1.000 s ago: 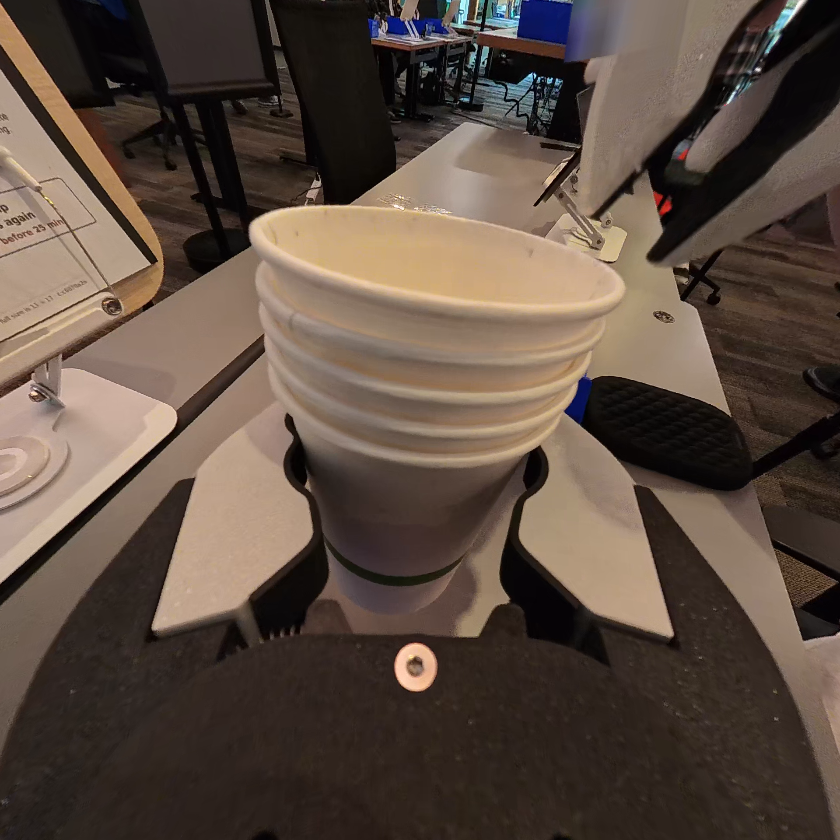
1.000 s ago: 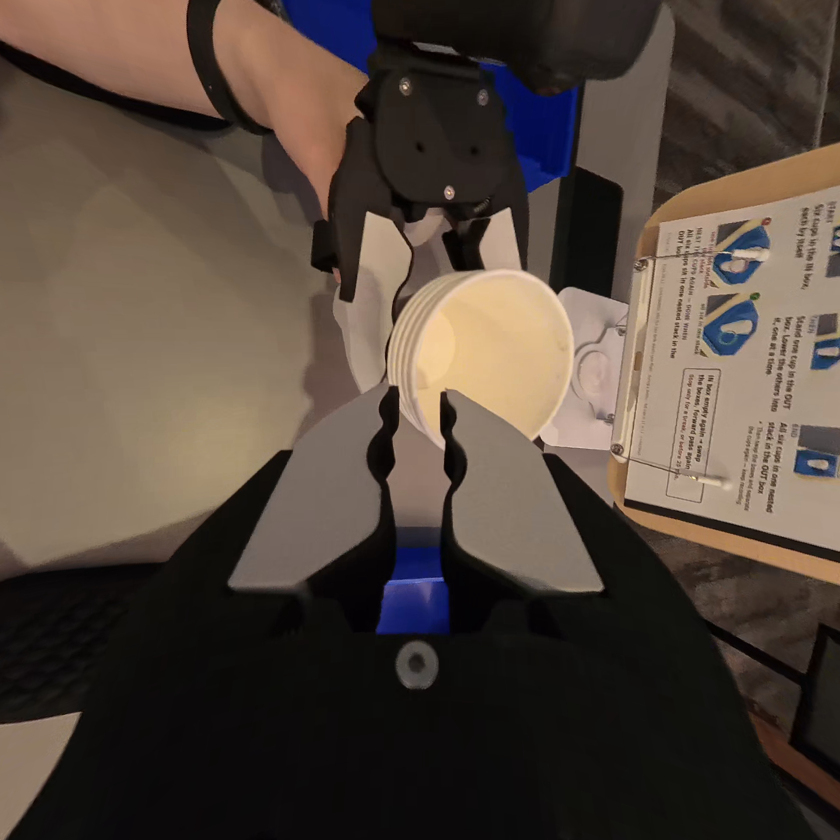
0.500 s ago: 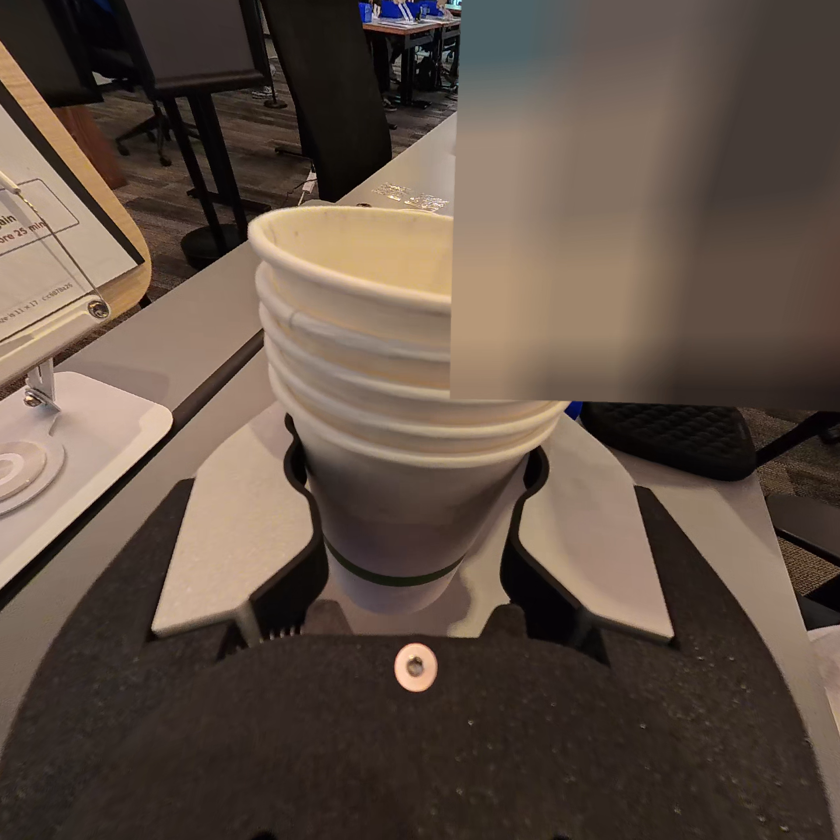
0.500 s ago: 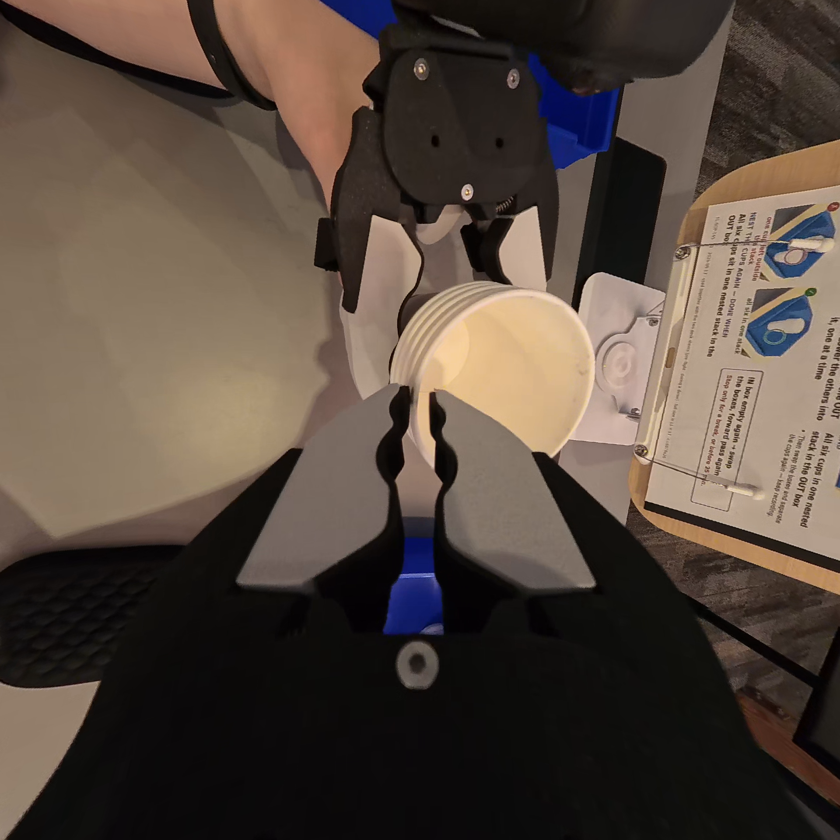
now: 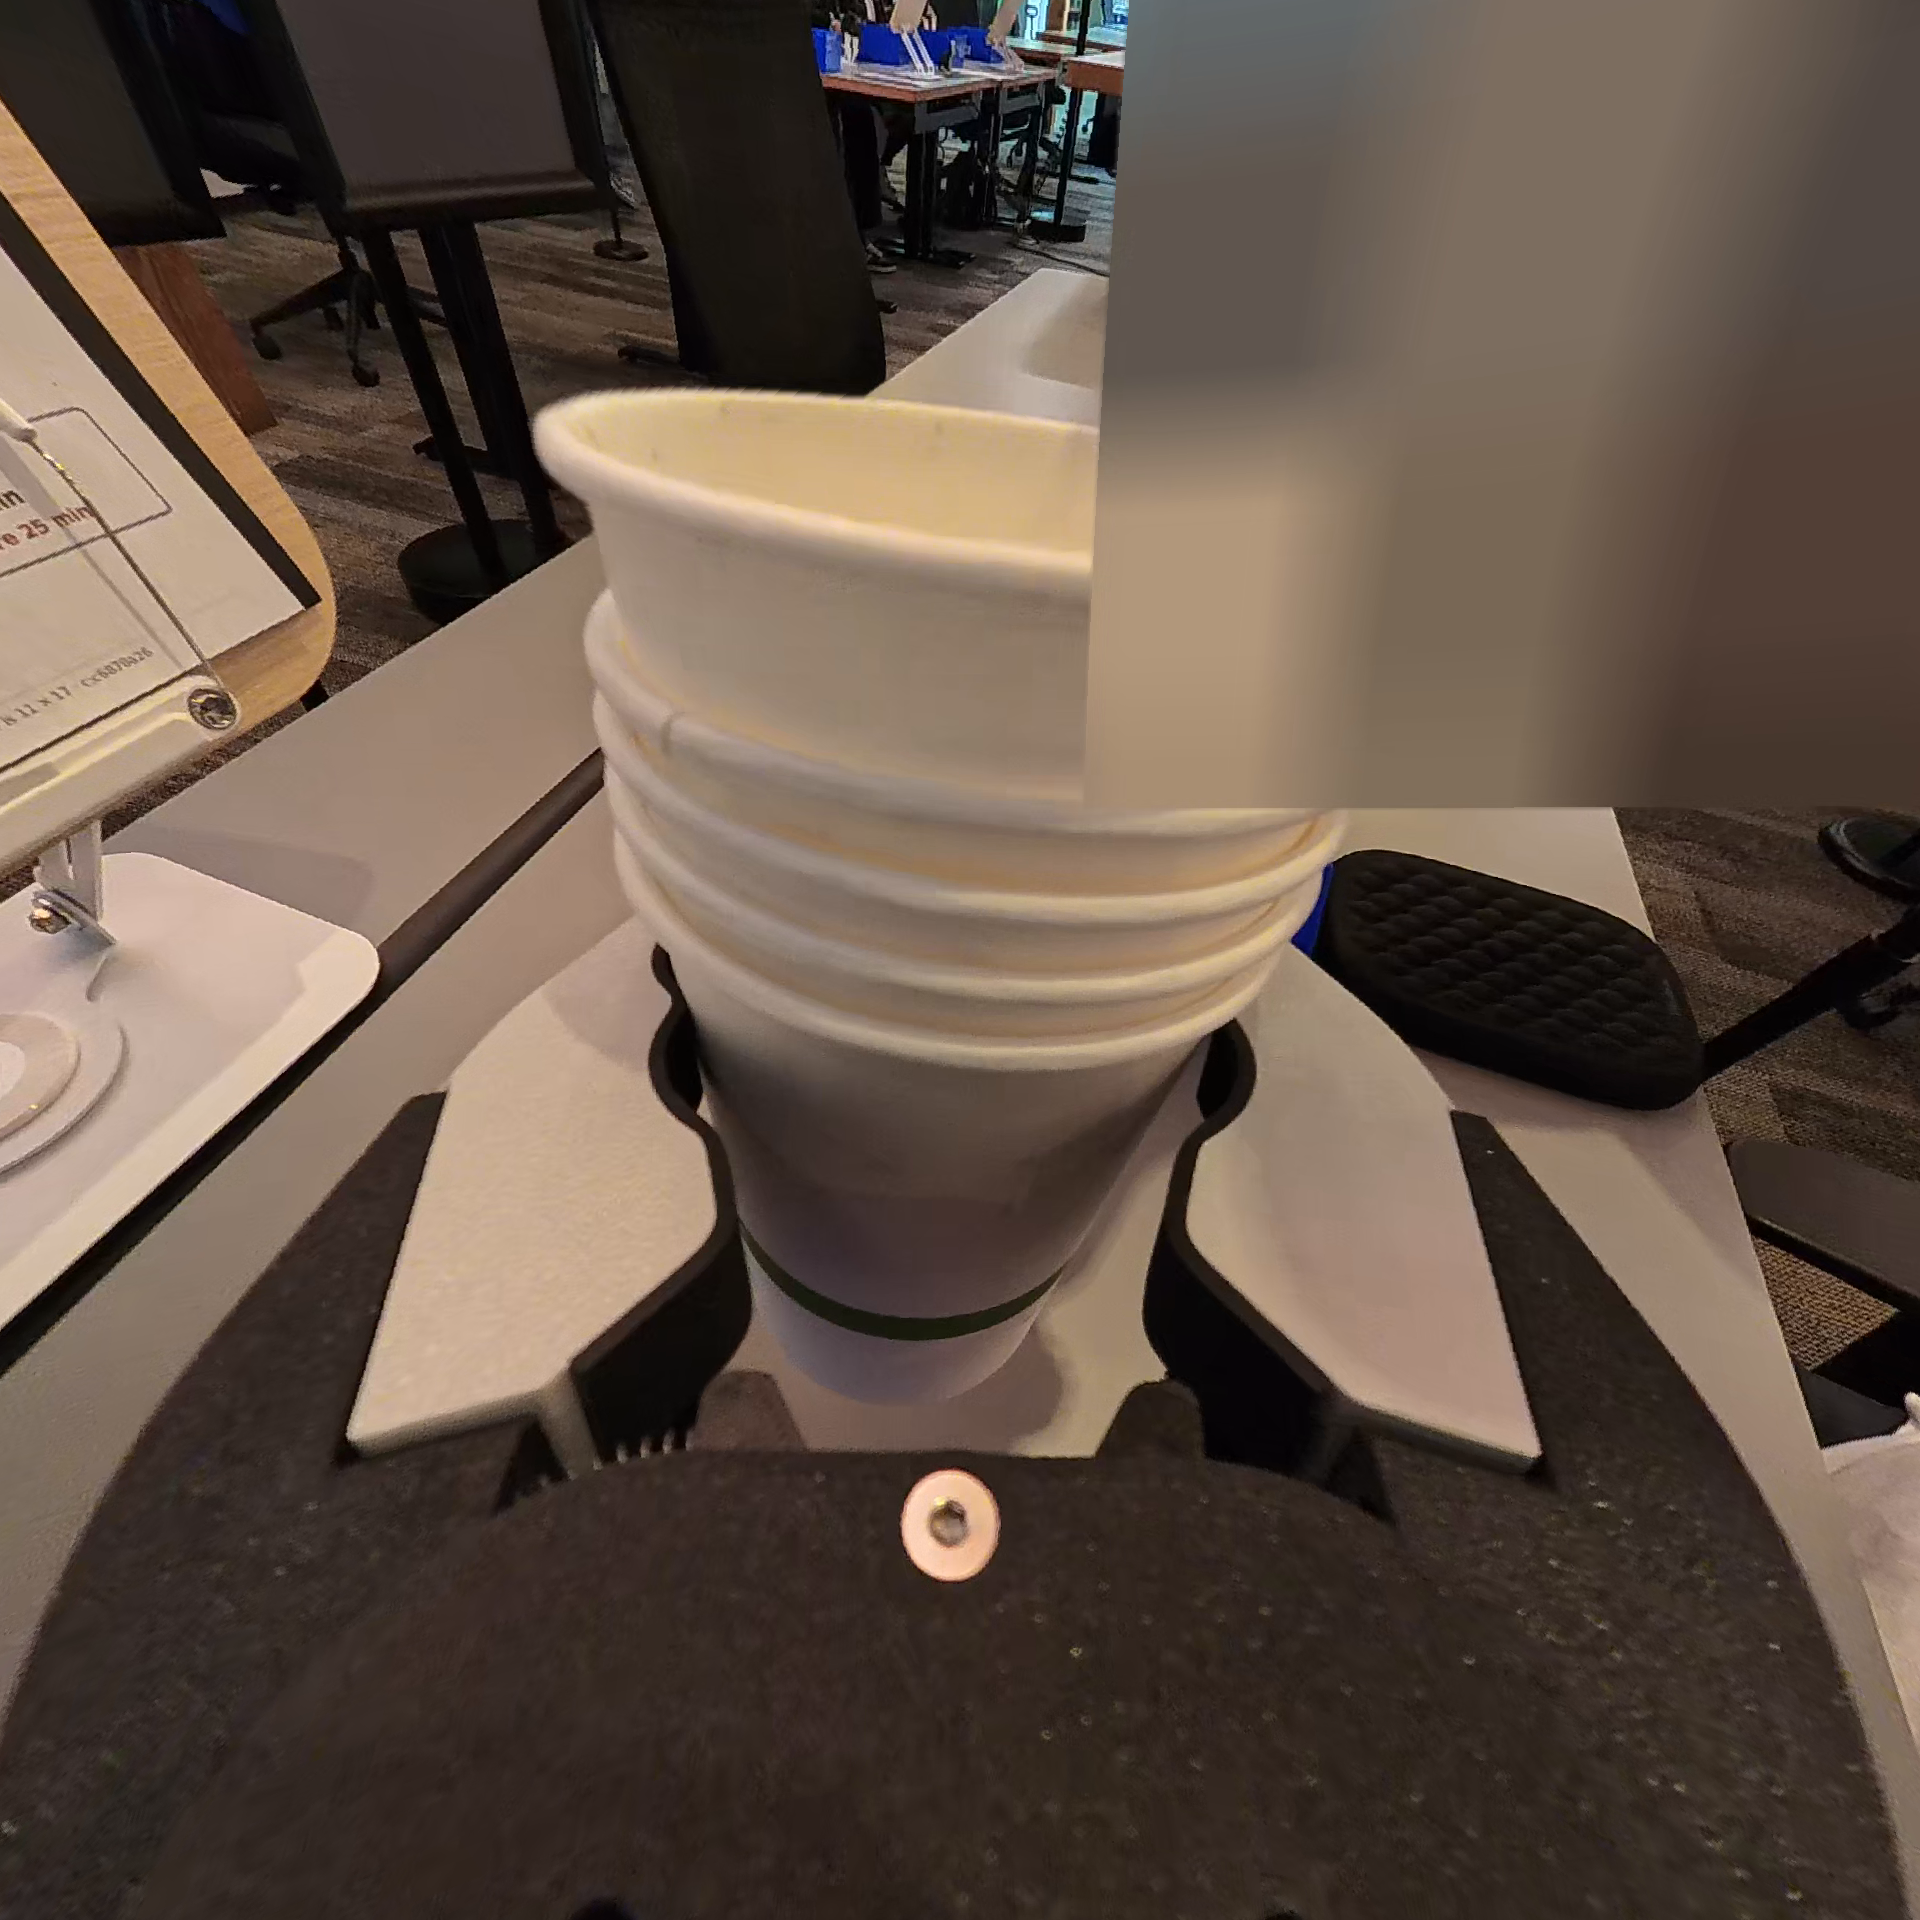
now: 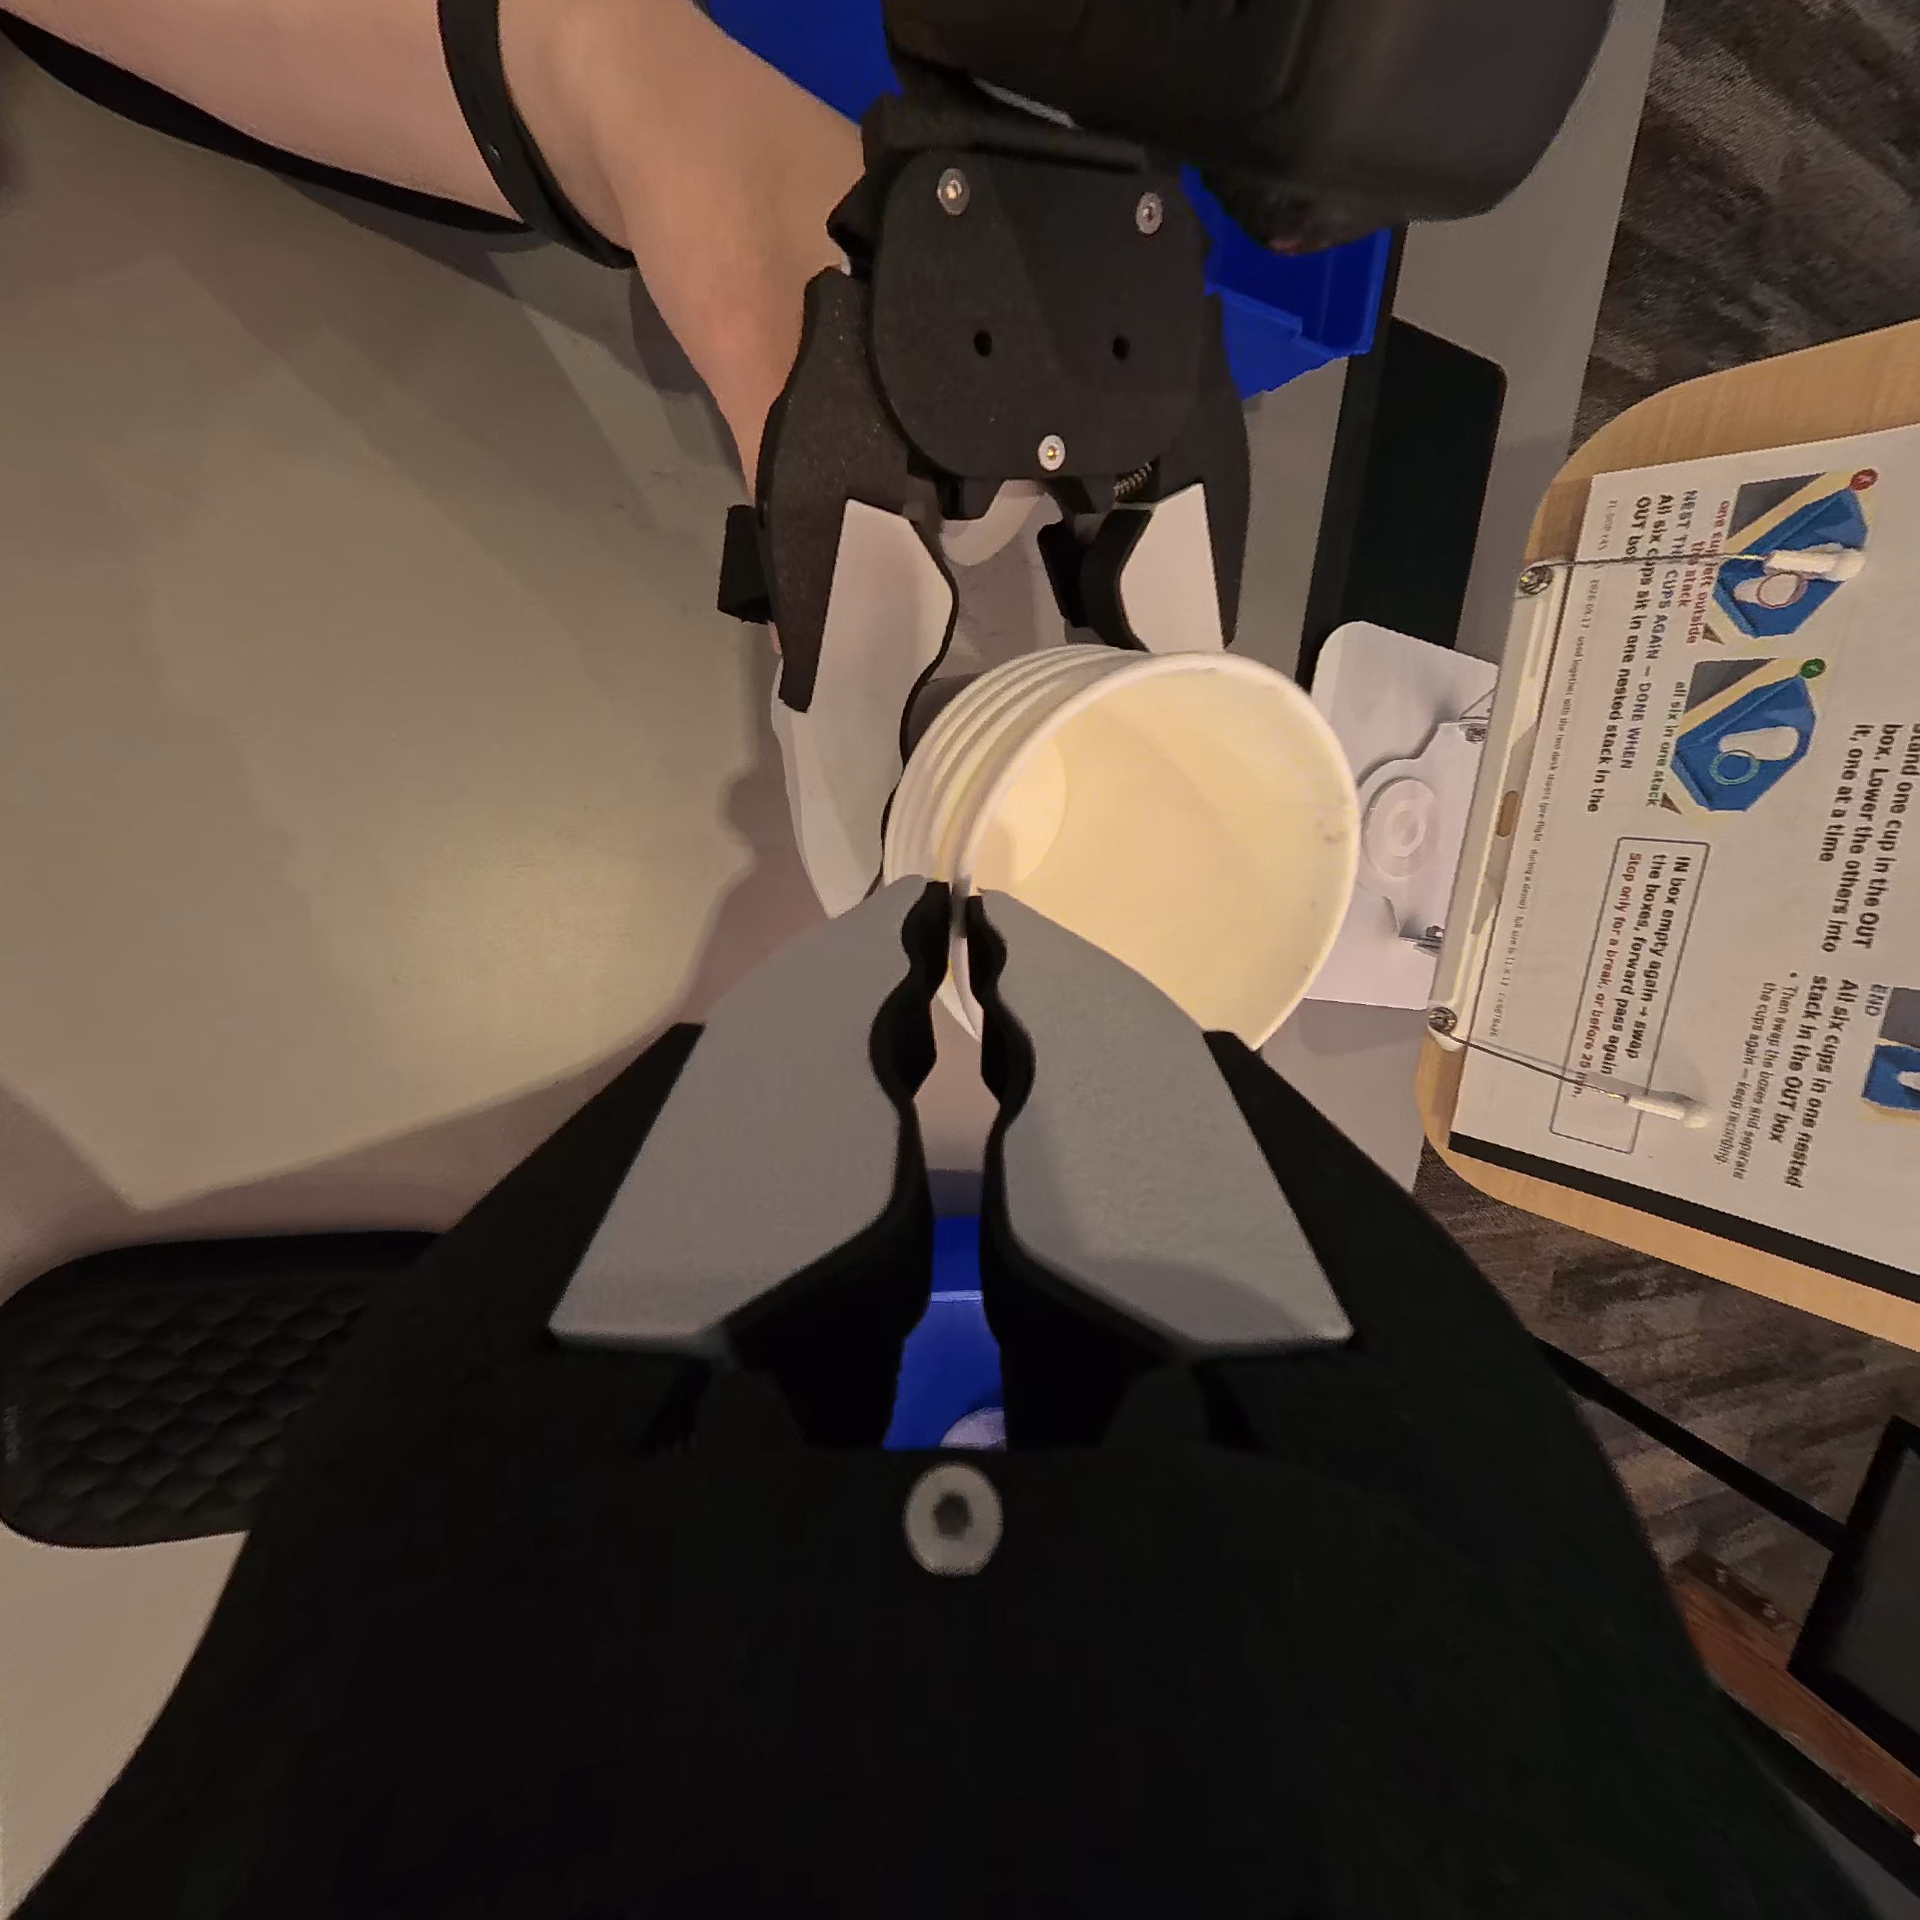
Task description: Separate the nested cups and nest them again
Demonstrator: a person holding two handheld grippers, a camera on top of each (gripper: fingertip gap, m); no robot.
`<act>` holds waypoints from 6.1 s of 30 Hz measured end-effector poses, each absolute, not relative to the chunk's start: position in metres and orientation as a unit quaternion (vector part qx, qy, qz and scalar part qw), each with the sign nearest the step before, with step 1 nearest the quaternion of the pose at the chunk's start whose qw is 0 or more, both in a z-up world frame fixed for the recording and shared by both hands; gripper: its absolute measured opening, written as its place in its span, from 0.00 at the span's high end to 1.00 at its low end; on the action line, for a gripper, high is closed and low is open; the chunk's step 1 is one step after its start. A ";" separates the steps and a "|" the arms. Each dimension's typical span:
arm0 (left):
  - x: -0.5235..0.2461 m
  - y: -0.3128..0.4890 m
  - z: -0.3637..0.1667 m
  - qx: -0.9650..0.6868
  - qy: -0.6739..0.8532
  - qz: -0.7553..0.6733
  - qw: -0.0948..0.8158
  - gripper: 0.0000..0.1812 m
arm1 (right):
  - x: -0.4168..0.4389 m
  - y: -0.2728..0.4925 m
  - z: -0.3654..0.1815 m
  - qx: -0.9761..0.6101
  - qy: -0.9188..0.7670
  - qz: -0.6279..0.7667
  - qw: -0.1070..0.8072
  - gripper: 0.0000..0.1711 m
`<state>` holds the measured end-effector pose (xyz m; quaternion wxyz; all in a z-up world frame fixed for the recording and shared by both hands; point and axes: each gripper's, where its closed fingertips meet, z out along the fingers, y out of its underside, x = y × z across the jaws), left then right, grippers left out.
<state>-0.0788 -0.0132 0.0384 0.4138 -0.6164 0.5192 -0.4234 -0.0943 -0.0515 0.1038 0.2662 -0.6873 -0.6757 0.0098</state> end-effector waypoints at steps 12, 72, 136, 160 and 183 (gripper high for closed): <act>-0.080 -0.005 0.030 -0.626 0.515 -0.420 0.408 0.47 | -0.084 -0.041 0.161 -0.684 -0.652 -0.004 0.328 0.98; -0.090 0.017 0.014 -0.653 0.497 -0.418 0.389 0.47 | 0.147 0.026 -0.055 -0.852 -0.458 -0.164 0.193 0.98; -0.080 -0.002 0.017 -0.630 0.529 -0.417 0.386 0.47 | -0.095 -0.039 0.067 -0.711 -0.658 0.053 0.242 0.98; -0.082 -0.003 0.022 -0.626 0.523 -0.428 0.388 0.47 | -0.099 -0.039 0.077 -0.707 -0.660 0.055 0.247 0.98; -0.082 -0.004 0.026 -0.627 0.516 -0.437 0.387 0.47 | -0.102 -0.038 0.075 -0.698 -0.664 0.019 0.266 0.98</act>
